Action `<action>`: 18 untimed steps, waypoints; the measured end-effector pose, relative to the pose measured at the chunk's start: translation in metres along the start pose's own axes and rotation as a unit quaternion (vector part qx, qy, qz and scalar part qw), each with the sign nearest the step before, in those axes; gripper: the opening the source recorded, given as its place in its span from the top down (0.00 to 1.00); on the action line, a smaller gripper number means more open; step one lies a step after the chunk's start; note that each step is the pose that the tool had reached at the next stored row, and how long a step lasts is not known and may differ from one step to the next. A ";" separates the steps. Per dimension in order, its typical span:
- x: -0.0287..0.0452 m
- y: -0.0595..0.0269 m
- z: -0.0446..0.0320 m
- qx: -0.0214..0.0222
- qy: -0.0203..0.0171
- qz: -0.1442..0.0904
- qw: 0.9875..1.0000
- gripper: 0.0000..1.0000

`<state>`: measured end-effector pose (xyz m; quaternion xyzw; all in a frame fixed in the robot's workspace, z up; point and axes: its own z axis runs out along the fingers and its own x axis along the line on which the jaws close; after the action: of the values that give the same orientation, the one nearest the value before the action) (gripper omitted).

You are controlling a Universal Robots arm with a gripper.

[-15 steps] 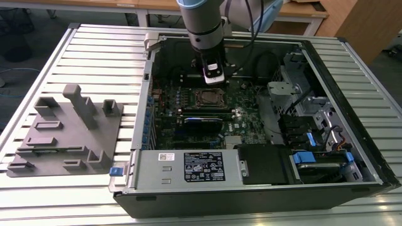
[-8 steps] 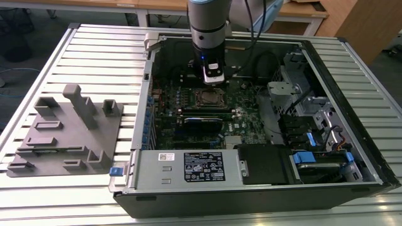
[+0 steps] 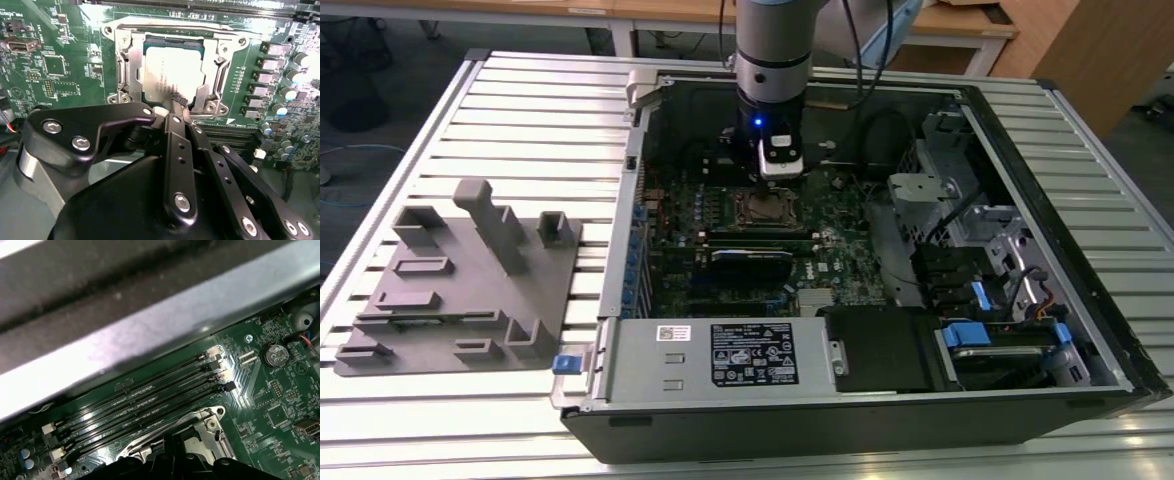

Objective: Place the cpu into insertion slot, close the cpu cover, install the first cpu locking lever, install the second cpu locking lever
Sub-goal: 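Install the first cpu locking lever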

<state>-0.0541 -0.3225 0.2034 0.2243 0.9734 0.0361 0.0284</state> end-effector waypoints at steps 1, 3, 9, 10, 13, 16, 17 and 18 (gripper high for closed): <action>0.0000 0.0000 0.0000 0.000 0.000 0.000 1.000 0.89; 0.0000 0.0001 0.0001 -0.001 0.000 0.000 1.000 0.89; -0.0003 0.0005 -0.0060 -0.001 0.000 -0.003 1.000 0.89; -0.0004 0.0005 -0.0066 -0.001 0.001 -0.004 1.000 0.89; -0.0012 -0.0013 -0.0068 -0.001 0.001 -0.004 1.000 0.89; -0.0017 -0.0023 -0.0069 -0.001 0.001 -0.013 1.000 0.89; -0.0018 -0.0025 -0.0068 -0.001 0.002 -0.016 1.000 0.89; -0.0019 -0.0026 -0.0068 -0.001 0.002 -0.020 1.000 0.89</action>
<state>-0.0541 -0.3261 0.2100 0.2043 0.9778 0.0372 0.0276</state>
